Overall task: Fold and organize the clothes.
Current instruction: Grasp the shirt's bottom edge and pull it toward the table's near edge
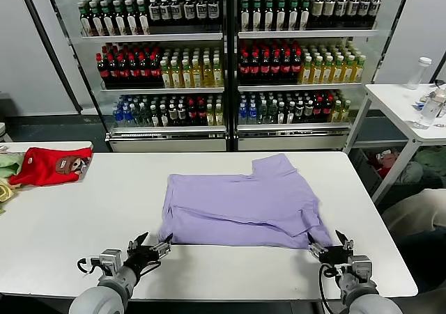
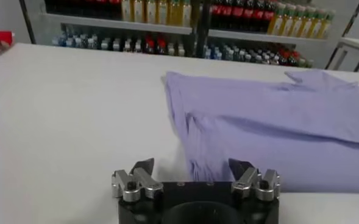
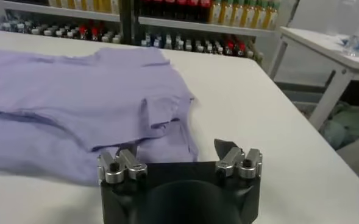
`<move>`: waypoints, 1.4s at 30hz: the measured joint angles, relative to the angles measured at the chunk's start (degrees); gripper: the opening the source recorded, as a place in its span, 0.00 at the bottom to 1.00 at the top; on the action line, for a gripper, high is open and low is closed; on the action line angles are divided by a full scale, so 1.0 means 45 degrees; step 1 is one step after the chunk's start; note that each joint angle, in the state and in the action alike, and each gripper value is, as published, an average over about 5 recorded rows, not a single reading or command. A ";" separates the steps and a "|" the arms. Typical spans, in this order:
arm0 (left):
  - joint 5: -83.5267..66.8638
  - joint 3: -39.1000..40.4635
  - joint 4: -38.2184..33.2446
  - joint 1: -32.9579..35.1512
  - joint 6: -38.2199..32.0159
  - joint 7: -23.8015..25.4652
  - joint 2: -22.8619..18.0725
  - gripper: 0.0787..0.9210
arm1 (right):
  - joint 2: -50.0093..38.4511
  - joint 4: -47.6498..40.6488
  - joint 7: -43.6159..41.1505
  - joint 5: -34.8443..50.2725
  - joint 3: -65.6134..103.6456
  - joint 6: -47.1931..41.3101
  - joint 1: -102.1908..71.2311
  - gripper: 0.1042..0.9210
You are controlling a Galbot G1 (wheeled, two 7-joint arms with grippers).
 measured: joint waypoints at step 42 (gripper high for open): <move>0.1237 -0.2494 -0.2969 0.4057 0.0173 0.1512 0.1141 0.27 | -0.0430 0.3761 -0.0996 0.0151 0.2073 -0.0536 -0.3702 0.45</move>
